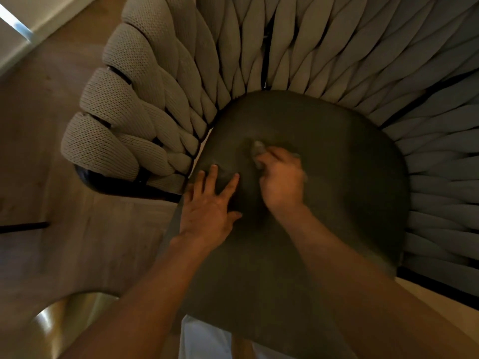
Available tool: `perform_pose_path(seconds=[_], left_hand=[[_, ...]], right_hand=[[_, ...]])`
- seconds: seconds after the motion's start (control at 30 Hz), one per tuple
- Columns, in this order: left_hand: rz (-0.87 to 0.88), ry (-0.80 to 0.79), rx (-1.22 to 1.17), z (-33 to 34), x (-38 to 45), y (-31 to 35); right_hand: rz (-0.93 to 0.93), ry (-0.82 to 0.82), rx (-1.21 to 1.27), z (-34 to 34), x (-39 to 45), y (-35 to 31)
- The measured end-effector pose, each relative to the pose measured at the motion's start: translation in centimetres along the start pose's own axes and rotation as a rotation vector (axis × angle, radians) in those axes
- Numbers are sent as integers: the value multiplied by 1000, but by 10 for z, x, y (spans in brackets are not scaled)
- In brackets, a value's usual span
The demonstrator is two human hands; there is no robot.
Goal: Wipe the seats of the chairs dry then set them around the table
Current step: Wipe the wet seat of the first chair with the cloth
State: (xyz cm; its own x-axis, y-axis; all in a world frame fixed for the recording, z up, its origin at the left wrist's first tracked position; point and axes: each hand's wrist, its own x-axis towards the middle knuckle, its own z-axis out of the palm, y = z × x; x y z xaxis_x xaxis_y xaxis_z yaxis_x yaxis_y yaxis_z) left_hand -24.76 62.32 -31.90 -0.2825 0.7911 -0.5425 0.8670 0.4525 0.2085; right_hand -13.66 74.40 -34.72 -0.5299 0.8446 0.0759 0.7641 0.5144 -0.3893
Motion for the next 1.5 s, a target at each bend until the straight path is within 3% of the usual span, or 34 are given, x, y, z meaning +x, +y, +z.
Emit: perform_pose_path(seconds=[0.23, 0.3, 0.47, 0.87, 1.13, 1.3, 1.5], left_hand=[[-12, -11, 16, 5, -1, 1], [18, 21, -26, 5, 0, -3], [-14, 49, -108, 0, 3, 1], [-85, 15, -189, -22, 35, 0], [-108, 21, -115, -21, 37, 1], [-109, 38, -110, -18, 36, 1], [-98, 87, -149, -10, 33, -4]], right_hand=[[-238, -214, -52, 28, 47, -87], [-268, -269, -118, 28, 49, -82], [-250, -179, -88, 12, 33, -29], [190, 53, -59, -68, -19, 143], [622, 194, -69, -71, -9, 152], [432, 177, 15, -41, 1, 91], [104, 11, 109, 2, 28, 0]])
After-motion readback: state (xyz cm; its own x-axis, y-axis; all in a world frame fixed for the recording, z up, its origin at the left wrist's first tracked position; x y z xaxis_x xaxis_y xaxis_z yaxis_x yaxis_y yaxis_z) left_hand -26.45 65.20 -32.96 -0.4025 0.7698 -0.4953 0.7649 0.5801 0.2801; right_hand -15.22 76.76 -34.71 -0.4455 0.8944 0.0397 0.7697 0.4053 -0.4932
